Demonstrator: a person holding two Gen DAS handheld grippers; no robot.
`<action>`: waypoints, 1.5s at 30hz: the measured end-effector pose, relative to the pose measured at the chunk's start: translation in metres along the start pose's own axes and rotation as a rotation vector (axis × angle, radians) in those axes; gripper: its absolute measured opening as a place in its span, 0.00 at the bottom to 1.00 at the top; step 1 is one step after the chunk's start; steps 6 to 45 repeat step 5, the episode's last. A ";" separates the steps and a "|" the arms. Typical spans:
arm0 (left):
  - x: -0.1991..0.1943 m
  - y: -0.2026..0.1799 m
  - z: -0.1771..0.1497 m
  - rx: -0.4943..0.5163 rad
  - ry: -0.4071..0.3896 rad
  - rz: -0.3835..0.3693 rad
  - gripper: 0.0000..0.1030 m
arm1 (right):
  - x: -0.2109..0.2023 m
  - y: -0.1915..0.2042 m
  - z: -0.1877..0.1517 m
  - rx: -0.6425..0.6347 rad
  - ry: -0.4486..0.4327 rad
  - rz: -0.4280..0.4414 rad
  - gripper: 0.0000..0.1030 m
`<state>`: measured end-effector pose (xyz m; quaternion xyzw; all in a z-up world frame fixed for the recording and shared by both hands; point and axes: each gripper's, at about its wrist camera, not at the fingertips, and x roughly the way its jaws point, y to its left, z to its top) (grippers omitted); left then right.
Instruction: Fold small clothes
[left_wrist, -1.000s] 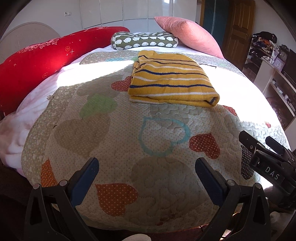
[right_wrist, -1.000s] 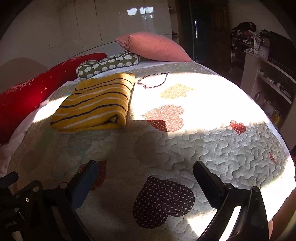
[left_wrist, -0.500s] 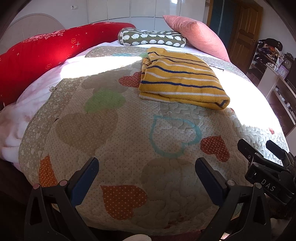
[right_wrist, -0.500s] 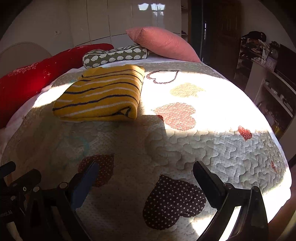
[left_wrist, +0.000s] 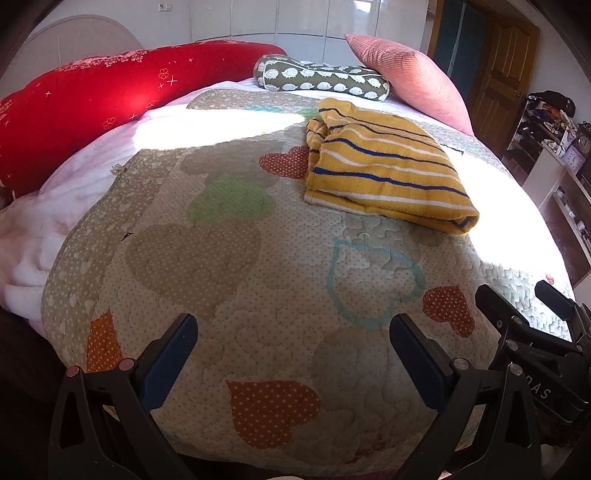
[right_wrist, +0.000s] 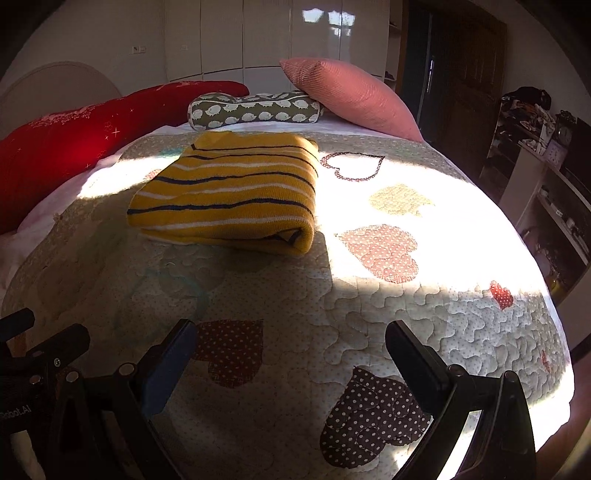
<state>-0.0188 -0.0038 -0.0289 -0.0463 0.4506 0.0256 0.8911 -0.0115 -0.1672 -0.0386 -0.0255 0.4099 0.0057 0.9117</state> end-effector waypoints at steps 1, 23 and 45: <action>-0.001 0.000 0.000 0.000 -0.003 0.006 1.00 | 0.001 0.002 0.001 -0.004 0.001 0.001 1.00; -0.003 -0.007 -0.002 0.029 -0.008 0.014 1.00 | 0.004 0.008 0.003 -0.023 0.009 0.007 1.00; -0.003 -0.007 -0.002 0.029 -0.008 0.014 1.00 | 0.004 0.008 0.003 -0.023 0.009 0.007 1.00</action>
